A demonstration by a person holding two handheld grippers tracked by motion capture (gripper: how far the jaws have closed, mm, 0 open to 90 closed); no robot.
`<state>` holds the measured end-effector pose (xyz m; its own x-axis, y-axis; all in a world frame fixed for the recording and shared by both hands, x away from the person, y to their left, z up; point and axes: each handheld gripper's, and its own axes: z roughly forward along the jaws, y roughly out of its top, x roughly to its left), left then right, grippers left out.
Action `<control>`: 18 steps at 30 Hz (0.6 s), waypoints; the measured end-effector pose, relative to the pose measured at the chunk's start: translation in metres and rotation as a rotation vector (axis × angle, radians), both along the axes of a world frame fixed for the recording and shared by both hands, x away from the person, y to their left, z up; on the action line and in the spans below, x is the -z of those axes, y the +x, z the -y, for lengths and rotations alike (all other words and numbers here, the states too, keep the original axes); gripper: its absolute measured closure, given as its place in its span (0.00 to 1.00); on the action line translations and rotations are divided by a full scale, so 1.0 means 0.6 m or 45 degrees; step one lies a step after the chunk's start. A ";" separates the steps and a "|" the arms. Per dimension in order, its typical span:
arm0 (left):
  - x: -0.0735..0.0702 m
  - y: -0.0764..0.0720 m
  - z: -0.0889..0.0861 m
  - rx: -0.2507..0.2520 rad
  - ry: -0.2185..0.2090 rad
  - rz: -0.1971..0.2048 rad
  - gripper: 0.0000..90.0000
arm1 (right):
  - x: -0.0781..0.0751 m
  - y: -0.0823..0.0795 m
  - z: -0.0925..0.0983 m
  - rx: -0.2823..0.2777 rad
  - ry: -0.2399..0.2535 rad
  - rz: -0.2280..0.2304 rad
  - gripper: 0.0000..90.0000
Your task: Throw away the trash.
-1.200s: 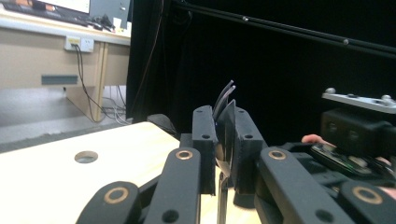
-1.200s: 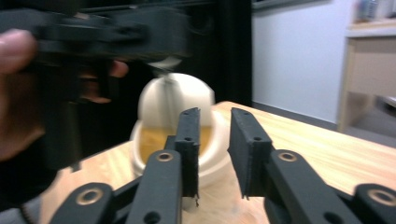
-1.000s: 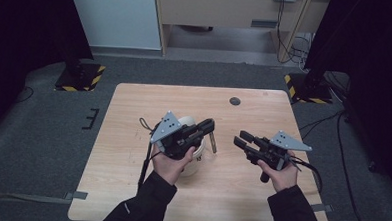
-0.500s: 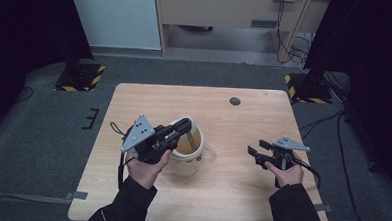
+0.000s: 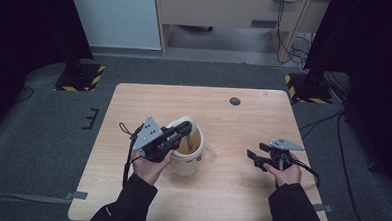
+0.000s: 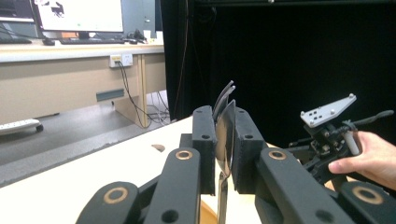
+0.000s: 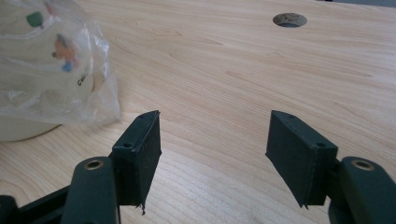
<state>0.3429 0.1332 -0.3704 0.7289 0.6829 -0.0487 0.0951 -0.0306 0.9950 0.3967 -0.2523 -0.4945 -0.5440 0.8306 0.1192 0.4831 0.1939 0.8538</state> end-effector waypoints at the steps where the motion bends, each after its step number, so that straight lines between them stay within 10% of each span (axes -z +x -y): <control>1: 0.003 0.001 0.001 0.001 0.005 -0.005 0.92 | 0.001 0.000 0.000 -0.002 -0.004 -0.001 0.39; 18: 0.017 -0.008 -0.021 -0.003 0.005 -0.036 0.77 | 0.002 0.001 0.002 -0.007 -0.022 -0.005 0.38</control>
<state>0.3381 0.1457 -0.3804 0.7256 0.6849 -0.0665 0.1233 -0.0343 0.9918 0.3971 -0.2535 -0.4959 -0.5480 0.8297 0.1067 0.4853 0.2114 0.8484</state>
